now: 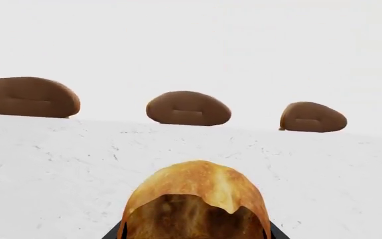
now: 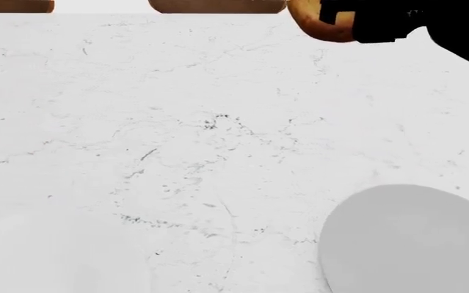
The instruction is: Place all breads on the cutting board.
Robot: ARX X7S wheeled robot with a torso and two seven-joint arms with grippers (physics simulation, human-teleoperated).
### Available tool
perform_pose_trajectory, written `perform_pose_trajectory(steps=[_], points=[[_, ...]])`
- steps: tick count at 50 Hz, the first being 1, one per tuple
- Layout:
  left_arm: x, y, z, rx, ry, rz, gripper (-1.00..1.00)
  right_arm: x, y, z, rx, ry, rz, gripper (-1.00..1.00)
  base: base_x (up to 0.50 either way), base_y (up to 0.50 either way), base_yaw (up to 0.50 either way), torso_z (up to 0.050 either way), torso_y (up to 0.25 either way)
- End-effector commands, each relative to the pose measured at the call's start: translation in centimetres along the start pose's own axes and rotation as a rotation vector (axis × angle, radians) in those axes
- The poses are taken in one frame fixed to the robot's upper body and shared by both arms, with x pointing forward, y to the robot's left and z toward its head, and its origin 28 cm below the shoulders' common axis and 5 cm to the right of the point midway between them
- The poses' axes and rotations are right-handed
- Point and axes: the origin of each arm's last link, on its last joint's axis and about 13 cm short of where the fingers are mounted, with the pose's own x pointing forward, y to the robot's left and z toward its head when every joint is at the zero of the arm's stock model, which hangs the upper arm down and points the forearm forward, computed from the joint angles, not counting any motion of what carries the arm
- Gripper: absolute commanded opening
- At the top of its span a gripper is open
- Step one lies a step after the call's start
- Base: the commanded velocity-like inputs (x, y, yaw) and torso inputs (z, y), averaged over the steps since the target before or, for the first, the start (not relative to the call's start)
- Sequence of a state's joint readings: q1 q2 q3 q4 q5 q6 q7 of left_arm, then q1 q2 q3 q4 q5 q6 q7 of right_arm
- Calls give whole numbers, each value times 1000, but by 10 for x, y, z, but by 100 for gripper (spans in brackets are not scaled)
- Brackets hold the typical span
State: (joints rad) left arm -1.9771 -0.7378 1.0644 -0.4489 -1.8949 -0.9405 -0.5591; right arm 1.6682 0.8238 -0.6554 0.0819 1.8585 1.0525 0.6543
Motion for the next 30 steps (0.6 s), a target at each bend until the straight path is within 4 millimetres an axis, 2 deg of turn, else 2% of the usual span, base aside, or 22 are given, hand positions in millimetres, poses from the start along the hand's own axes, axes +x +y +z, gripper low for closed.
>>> perform_pose_trajectory(steps=[1, 30], points=[[3, -6, 8, -36, -48, 13, -100, 5, 1, -2, 0, -18, 10, -100, 0, 500, 0, 0, 0], [7, -6, 13, -42, -65, 31, -100, 8, 2, -7, -1, -17, 21, -100, 0, 479, 0, 0, 0]])
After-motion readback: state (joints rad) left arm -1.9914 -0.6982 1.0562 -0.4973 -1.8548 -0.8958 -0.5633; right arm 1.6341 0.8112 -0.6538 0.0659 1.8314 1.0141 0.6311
